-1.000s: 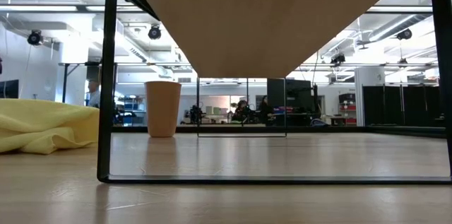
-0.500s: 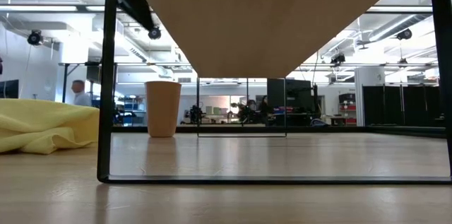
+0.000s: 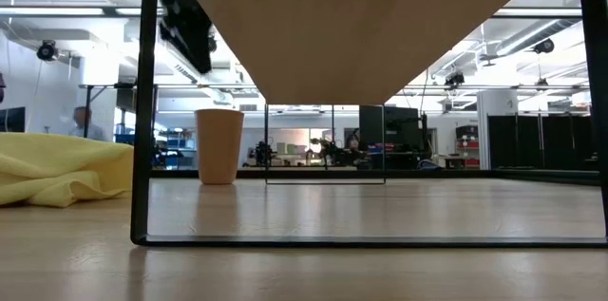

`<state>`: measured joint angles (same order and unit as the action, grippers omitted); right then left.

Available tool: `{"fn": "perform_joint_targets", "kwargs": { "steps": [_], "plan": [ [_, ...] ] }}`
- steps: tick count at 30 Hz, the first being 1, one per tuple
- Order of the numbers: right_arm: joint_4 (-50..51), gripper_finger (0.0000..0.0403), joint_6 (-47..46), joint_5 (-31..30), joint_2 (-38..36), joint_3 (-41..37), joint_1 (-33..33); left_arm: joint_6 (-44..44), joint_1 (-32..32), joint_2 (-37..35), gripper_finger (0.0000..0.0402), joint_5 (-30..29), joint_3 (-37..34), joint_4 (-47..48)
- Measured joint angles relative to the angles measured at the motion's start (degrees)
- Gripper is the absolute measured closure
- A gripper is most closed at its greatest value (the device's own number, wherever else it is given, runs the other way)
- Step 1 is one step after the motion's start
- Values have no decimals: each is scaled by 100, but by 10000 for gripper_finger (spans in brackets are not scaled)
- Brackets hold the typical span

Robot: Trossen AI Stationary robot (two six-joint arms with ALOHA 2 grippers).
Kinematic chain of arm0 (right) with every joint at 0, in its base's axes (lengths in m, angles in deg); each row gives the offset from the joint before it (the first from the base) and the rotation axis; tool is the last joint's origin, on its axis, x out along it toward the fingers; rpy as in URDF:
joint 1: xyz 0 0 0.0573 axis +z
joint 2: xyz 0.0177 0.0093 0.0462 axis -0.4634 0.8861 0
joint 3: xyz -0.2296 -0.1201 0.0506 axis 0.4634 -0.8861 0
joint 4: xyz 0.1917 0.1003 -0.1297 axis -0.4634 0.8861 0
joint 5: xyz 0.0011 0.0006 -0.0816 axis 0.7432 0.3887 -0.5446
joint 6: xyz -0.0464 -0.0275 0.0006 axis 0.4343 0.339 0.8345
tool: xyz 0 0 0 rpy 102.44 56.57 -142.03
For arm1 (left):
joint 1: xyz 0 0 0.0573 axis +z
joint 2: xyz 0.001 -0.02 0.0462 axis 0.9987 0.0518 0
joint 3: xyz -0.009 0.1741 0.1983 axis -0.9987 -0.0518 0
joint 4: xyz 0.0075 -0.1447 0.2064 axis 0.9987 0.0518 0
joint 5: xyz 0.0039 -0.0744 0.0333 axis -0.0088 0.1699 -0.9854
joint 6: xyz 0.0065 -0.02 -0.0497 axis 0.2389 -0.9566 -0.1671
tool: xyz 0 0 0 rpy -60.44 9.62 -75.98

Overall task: Stack small to large cups/mugs on shelf
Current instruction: Put the orange cup on the shelf

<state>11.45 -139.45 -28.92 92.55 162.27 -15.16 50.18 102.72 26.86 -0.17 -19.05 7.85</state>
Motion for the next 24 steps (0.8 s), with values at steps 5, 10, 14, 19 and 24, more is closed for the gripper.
{"fn": "perform_joint_targets", "kwargs": {
  "steps": [5,10,14,19,24],
  "plan": [
    [-1,394,77,2,2,23,0,515,317,468,300,658,-2,-258],
    [3,394,142,4,4,23,0,730,469,821,300,649,16,-536],
    [14,394,146,4,4,23,-11,1039,532,1049,300,575,57,-783],
    [26,394,284,3,4,23,-11,962,609,1287,300,471,81,-777],
    [27,394,333,2,4,21,-11,954,694,1414,300,459,81,-767]
  ]
}}
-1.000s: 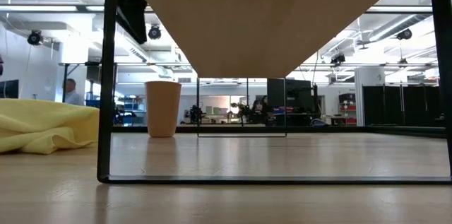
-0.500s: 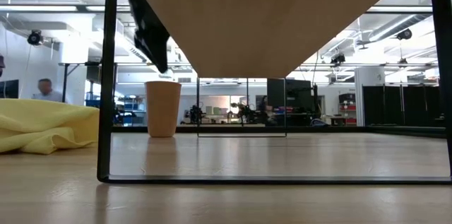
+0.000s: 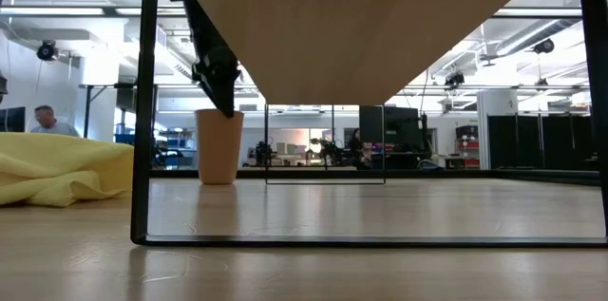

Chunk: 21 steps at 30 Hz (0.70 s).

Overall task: Stack small to large cups/mugs on shelf
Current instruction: Put the orange cup on the shelf

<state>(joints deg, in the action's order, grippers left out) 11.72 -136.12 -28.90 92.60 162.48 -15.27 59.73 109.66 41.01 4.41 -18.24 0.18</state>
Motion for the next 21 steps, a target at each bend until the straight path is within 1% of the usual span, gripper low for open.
{"fn": "perform_joint_targets", "kwargs": {
  "steps": [4,7,15,21],
  "plan": [
    [-2,394,9,0,0,-2,0,-1,31,49,300,-2,0,-5],
    [0,394,50,0,0,-2,0,-3,28,53,312,0,0,-7],
    [0,394,65,0,0,-4,0,-5,28,52,392,9,0,30],
    [0,394,75,0,2,-4,0,-8,17,37,398,47,10,162]
  ]
}}
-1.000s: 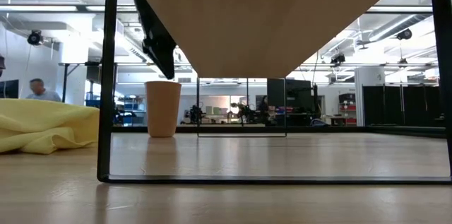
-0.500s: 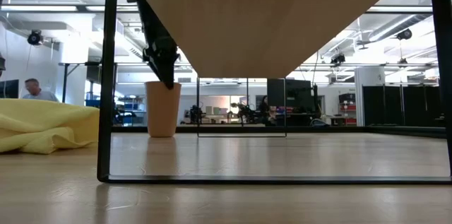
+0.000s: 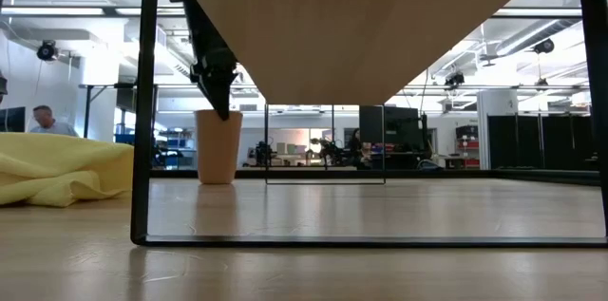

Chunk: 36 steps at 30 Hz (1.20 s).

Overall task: Stack small to large cups/mugs on shelf
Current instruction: Put the orange cup on the shelf

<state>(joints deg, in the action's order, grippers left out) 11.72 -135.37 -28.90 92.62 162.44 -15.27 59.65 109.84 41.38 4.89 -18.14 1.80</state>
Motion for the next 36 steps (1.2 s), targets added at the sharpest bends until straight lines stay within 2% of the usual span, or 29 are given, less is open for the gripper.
{"fn": "perform_joint_targets", "kwargs": {
  "steps": [9,19,26,36],
  "plan": [
    [0,394,34,0,0,-2,0,-19,-63,-274,401,433,139,510],
    [0,394,34,-20,2,-2,0,-495,-402,-1528,401,494,140,641],
    [0,394,-7,-609,2,-2,0,-609,-741,-2430,401,376,145,617],
    [0,394,-12,-752,2,-2,-2,-427,-1402,-3005,401,313,145,499]
  ]
}}
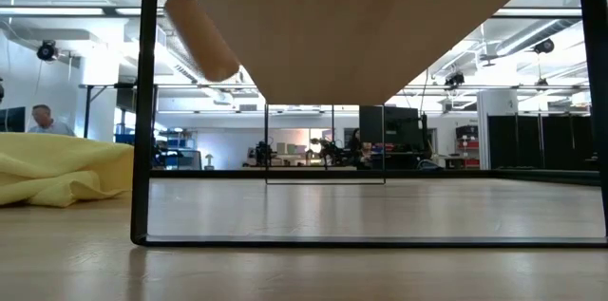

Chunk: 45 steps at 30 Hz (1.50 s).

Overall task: Stack small to large cups/mugs on shelf
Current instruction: Put the orange cup on the shelf

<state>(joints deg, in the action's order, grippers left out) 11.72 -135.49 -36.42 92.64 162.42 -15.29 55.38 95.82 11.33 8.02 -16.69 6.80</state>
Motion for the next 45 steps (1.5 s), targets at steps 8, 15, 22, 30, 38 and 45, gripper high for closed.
{"fn": "perform_joint_targets", "kwargs": {
  "steps": [8,15,22,30,38,45],
  "plan": [
    [0,394,2,-2,-2,0,0,283,-836,-8,402,-20,0,-199],
    [0,394,15,-4,-4,0,0,277,-1507,-5,402,-44,13,-612],
    [0,394,24,-4,-7,0,0,273,-2206,142,402,-42,190,-1237],
    [0,394,40,-6,-8,0,0,281,-2813,744,401,-39,693,-1229],
    [0,394,92,-6,-11,0,0,333,-3072,1397,401,174,1182,-1238],
    [0,394,266,-7,-11,0,0,482,-3070,1764,401,433,1485,-1553]
  ]
}}
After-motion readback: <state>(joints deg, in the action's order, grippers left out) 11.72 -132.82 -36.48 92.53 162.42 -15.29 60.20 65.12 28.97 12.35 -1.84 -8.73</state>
